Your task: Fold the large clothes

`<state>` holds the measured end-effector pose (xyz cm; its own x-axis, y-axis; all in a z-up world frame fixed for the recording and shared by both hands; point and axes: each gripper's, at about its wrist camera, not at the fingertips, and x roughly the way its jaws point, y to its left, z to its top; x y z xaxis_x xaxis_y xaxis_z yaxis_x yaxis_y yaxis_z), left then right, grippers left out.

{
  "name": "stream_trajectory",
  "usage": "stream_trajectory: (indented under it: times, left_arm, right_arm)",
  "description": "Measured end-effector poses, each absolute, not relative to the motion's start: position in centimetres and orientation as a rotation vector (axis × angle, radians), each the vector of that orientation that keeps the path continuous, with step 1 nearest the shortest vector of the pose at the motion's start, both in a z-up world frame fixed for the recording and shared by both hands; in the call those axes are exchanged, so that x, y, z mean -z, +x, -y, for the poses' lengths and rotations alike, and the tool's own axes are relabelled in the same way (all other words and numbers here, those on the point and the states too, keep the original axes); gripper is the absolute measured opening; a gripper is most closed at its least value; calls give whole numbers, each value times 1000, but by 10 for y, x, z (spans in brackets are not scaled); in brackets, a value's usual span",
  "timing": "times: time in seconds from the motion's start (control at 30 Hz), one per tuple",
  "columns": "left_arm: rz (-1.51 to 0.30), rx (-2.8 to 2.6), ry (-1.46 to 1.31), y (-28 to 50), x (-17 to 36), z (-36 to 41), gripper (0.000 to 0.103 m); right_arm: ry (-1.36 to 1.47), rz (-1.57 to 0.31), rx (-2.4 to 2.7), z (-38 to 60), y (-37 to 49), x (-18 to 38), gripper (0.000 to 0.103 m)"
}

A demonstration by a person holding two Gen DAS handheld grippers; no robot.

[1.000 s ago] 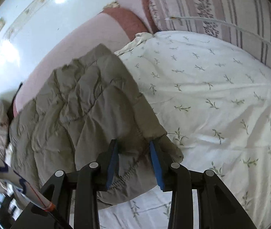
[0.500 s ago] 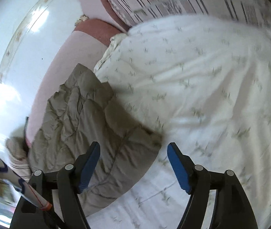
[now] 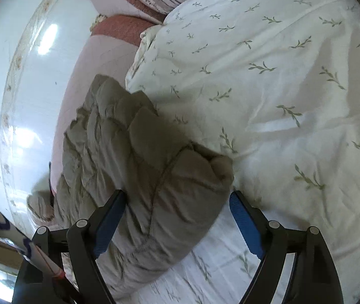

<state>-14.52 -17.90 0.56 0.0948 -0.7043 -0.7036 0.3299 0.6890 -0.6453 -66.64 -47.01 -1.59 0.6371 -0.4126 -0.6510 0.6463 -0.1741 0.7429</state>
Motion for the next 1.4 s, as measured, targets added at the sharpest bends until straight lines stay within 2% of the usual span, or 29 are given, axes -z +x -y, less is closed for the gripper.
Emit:
stream_trajectory:
  times: [0.07,0.17,0.27,0.33,0.47,0.53,0.63,1.03,1.13,1.27,1.4]
  left_arm:
    - [-1232,789,-341,-147,-7,182,95]
    - [-1186,788,-272,-150,-11,188,85]
    - [-1137,774,-215,-156,-20,193,77]
    - [-1119,766,-188,-158,-23,194,77]
    - [-1139,767,-211,-154,-20,190,79]
    - [-1153,760,-230,-153,-17,188,84]
    - [-1172,750,-253,-152,-13,188,88]
    - [-1206,748,-314,-154,-8,185,90]
    - [-1172,749,-268,-160,-12,189,90]
    - [-1112,729,-174,-170,-21,196,83]
    - [-1022,698,-34,-184,-32,205,76]
  right_arm:
    - [1463,-188,934,474,-666,17,81]
    - [1442,-196,923,475,-663,15,68]
    - [1405,-216,928,475,-661,10,62]
    - [1397,-220,929,475,-661,9,62]
    - [1434,-203,917,476,-664,13,74]
    - [1448,-200,910,477,-664,16,78]
    - [1461,-193,902,476,-663,19,79]
    - [1455,-181,903,476,-659,20,82]
    - [1449,-184,892,475,-656,19,74]
    - [1375,-237,922,474,-649,11,55]
    - [1211,-346,979,470,-635,-9,46]
